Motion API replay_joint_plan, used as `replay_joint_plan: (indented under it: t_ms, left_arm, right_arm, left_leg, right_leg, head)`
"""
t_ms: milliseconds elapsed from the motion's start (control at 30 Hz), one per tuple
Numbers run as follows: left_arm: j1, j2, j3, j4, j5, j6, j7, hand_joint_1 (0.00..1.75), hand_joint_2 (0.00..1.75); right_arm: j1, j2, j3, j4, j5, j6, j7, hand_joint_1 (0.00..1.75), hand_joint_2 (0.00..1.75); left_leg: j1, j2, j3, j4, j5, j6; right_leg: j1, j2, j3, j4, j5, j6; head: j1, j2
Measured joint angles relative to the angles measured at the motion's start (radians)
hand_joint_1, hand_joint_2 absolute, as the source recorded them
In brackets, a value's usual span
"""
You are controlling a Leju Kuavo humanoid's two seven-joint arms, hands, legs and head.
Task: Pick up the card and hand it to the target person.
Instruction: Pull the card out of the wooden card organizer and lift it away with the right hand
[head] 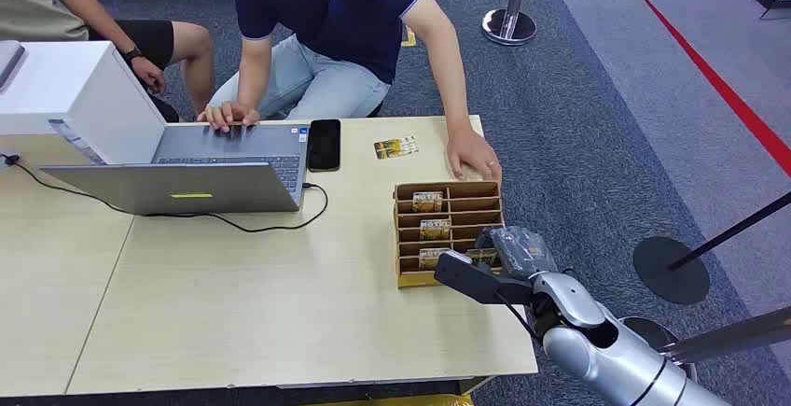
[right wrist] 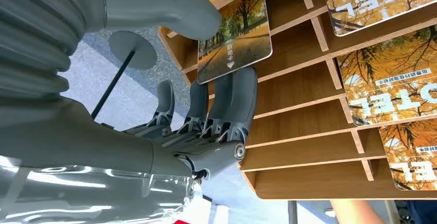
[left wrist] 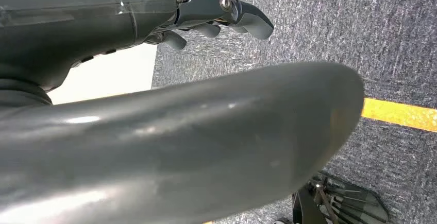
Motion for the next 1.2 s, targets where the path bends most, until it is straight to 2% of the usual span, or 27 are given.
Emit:
replay_joint_plan:
  t_ms: [167,333,400,533,833,1067,1200]
  left_arm:
    - [0.0,0.0,0.0,0.0,0.0,0.0,0.0,0.0,0.0]
    - [0.0,-0.001,0.0,0.0,0.0,0.0,0.0,0.0,0.0]
    - [0.0,-0.001,0.0,0.0,0.0,0.0,0.0,0.0,0.0]
    - [0.0,-0.002,0.0,0.0,0.0,0.0,0.002,0.0,1.75]
    - [0.0,-0.002,0.0,0.0,0.0,-0.005,0.001,0.0,1.75]
    - [0.0,-0.002,0.0,0.0,0.001,-0.003,-0.006,0.0,1.75]
    - [0.0,-0.002,0.002,0.0,0.007,0.0,-0.007,0.0,1.75]
  right_arm:
    - [0.0,0.0,0.0,0.012,-0.004,-0.009,-0.006,0.96,1.75]
    - [0.0,0.0,0.0,0.024,-0.006,-0.012,-0.01,1.22,1.75]
    - [0.0,0.0,0.0,0.028,-0.007,-0.013,-0.011,1.26,1.75]
    - [-0.001,0.003,0.0,0.036,-0.007,-0.012,-0.015,1.27,1.75]
    - [-0.002,0.008,0.0,0.038,-0.007,-0.008,-0.016,1.41,1.75]
    - [-0.006,0.008,0.0,0.039,-0.008,-0.006,-0.018,1.41,1.75]
    - [-0.006,0.008,0.0,0.039,0.002,-0.042,-0.05,1.41,1.75]
  left_leg:
    - [0.0,0.0,0.0,0.0,0.0,0.0]
    - [0.0,0.0,0.0,0.0,0.0,0.0]
    - [0.0,0.0,0.0,0.0,0.0,0.0]
    - [0.0,0.0,0.0,0.0,0.0,0.0]
    - [0.0,0.0,0.0,0.0,0.0,0.0]
    - [0.0,0.0,0.0,0.0,0.0,0.0]
    - [0.0,0.0,0.0,0.0,0.0,0.0]
  right_leg:
    - [0.0,0.0,0.0,0.0,0.0,0.0]
    - [0.0,0.0,0.0,0.0,0.0,0.0]
    - [0.0,0.0,0.0,0.0,0.0,0.0]
    - [0.0,0.0,0.0,0.0,0.0,0.0]
    - [0.0,0.0,0.0,0.0,0.0,0.0]
    - [0.0,0.0,0.0,0.0,0.0,0.0]
    - [0.0,0.0,0.0,0.0,0.0,0.0]
  head:
    - [0.0,0.0]
    - [0.0,0.0]
    - [0.0,0.0]
    - [0.0,0.0]
    - [0.0,0.0]
    - [0.0,0.0]
    - [0.0,0.0]
